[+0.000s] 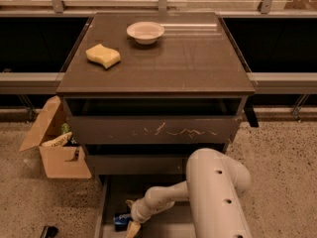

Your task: Pick pepsi can from bottom drawer and place on counter

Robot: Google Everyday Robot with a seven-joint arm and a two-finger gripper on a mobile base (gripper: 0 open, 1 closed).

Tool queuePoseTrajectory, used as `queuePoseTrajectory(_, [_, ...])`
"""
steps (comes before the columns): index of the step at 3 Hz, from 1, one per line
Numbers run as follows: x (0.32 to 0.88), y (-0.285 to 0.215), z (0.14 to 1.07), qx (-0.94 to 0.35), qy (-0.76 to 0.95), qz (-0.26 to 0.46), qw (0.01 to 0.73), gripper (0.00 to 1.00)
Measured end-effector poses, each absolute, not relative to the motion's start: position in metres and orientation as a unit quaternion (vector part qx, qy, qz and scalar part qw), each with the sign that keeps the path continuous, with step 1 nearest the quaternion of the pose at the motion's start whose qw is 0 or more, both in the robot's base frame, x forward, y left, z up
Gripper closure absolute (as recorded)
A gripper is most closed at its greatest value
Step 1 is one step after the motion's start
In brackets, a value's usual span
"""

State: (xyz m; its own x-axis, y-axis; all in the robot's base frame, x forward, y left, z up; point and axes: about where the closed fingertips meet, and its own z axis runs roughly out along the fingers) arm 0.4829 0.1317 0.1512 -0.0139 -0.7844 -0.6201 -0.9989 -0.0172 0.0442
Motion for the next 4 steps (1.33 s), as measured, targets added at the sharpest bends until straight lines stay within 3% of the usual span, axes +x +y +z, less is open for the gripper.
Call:
queuePoseTrajectory(3, [0.480,0.142,0.129,-0.668,0.667,0.253,0.211,0.85])
queuePoseTrajectory(4, [0.481,0.125,0.152,-0.669,0.657,0.266,0.225,1.00])
